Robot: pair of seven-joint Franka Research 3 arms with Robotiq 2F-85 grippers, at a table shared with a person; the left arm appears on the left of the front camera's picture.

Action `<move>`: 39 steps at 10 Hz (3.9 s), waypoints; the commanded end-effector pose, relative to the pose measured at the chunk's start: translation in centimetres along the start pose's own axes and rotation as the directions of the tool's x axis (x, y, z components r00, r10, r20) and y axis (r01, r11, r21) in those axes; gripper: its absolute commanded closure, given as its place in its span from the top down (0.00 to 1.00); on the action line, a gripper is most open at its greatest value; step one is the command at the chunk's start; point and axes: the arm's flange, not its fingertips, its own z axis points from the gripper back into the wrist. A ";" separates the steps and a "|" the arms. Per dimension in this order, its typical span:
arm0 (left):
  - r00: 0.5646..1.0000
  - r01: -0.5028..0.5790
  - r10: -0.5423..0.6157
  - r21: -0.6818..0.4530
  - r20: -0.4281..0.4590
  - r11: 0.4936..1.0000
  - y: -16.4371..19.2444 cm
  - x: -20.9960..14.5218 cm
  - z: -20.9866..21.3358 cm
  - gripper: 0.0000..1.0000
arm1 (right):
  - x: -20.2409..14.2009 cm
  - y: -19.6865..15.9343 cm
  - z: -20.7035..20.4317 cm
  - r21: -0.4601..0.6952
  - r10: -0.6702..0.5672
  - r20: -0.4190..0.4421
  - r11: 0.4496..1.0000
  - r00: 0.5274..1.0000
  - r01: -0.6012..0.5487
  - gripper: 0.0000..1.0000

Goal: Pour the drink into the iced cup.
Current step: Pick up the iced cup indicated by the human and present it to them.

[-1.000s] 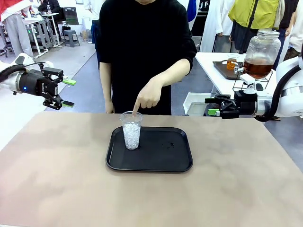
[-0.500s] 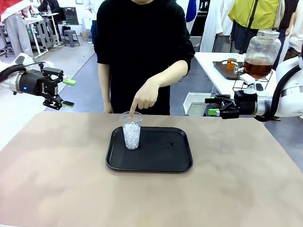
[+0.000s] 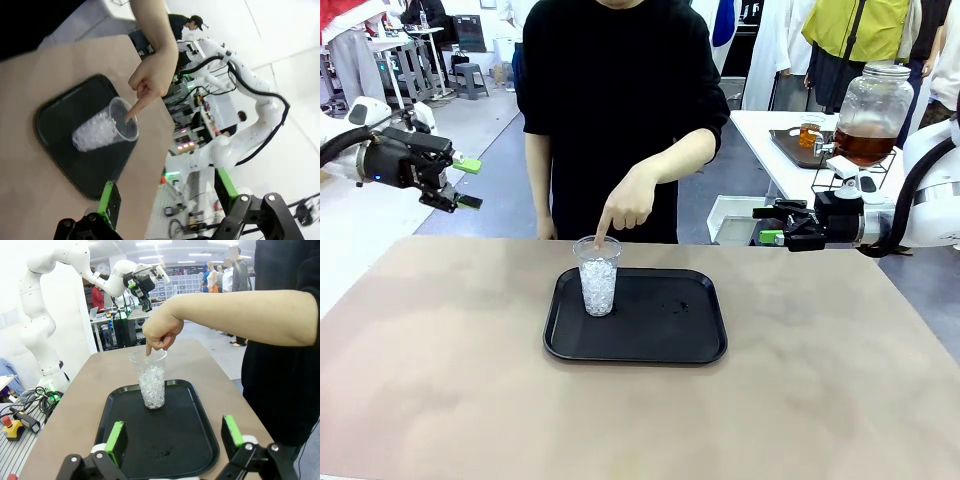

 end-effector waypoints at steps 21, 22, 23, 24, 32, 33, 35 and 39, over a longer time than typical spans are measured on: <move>0.468 0.868 -0.880 0.146 0.083 0.475 10.0 0.8 -5.7 1.00 | 0.2 0.1 0.2 0.007 -0.013 0.008 1.000 1.000 0.013 1.00; 0.472 0.852 -0.879 0.220 0.070 0.475 9.3 1.8 -5.1 1.00 | 0.2 0.1 0.2 0.007 -0.013 0.008 1.000 1.000 0.013 1.00; 0.472 0.852 -0.879 0.220 0.070 0.475 9.3 1.8 -5.1 1.00 | 0.2 0.1 0.2 0.007 -0.013 0.008 1.000 1.000 0.013 1.00; 0.472 0.852 -0.879 0.220 0.070 0.475 9.3 1.8 -5.1 1.00 | 0.2 0.1 0.2 0.007 -0.013 0.008 1.000 1.000 0.013 1.00; 0.441 0.873 -0.894 0.190 0.082 0.449 10.2 0.2 -6.4 1.00 | 0.2 0.1 0.2 0.007 -0.013 0.008 1.000 1.000 0.013 1.00; 0.423 0.881 -0.901 0.189 0.091 0.433 10.4 -0.4 -7.0 1.00 | 0.2 0.1 0.2 0.007 -0.013 0.008 1.000 1.000 0.013 1.00; 0.380 0.904 -0.918 0.166 0.113 0.395 10.9 -1.7 -8.2 1.00 | 0.2 0.1 0.2 0.007 -0.013 0.008 1.000 1.000 0.013 1.00; 0.339 0.928 -0.931 0.117 0.135 0.355 11.6 -4.2 -10.5 1.00 | 0.2 0.1 0.2 0.007 -0.013 0.008 1.000 1.000 0.013 1.00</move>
